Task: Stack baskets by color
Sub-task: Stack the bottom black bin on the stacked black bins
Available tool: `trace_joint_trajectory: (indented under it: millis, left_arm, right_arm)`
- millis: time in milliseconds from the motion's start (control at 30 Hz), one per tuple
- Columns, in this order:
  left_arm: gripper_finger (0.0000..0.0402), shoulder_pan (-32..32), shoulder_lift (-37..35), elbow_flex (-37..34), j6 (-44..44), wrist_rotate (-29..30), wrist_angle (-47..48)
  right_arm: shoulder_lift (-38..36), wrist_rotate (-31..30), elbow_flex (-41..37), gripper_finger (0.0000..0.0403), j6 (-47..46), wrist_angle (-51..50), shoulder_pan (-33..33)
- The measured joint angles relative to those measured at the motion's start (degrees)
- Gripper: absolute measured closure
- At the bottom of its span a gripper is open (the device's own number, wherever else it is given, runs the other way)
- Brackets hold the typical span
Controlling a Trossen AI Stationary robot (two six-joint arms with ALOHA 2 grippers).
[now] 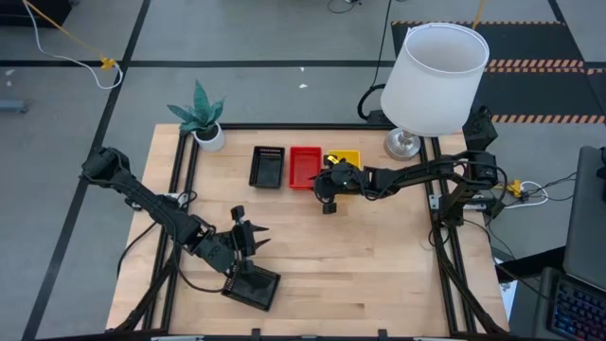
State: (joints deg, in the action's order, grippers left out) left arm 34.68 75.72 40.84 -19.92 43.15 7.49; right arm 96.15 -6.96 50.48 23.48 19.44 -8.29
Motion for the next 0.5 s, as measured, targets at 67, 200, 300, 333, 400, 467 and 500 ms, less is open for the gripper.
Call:
trace_joint_trajectory:
  millis: [67, 200, 300, 333, 400, 467, 500]
  left_arm:
    - [0.0266, 0.00, 0.00, 0.00, 0.00, -0.03, 0.00]
    - [0.0266, 0.00, 0.00, 0.00, 0.39, -0.09, 0.08]
    - [0.0266, 0.00, 0.00, 0.00, 1.31, -1.18, 0.31]
    - [0.0266, 0.00, 0.00, 0.00, 1.72, -1.86, 0.45]
    - [0.0266, 0.00, 0.00, 0.00, 2.43, -4.36, 0.52]
    - [0.0266, 0.00, 0.00, 0.12, 4.06, -7.92, 0.72]
    - [0.0266, 0.00, 0.00, 0.51, 4.66, -9.89, 1.39]
  right_arm:
    - [-0.21, -0.28, 0.00, 0.0277, -0.07, -0.04, 0.00]
    - [-2.15, -0.35, 0.00, 0.0273, -0.32, -0.40, 0.14]
    - [-4.83, -0.43, 0.02, 0.0273, -1.35, -1.80, 0.92]
    - [-5.94, -0.39, 0.02, 0.0273, -1.79, -2.62, 1.22]
    - [-8.36, -0.37, 0.02, 0.0273, -2.51, -4.17, 1.95]
    - [-11.02, -0.37, 0.02, 0.0273, -3.55, -6.99, 2.76]
    - [-12.30, -0.37, 0.02, 0.0273, -4.16, -8.11, 3.16]
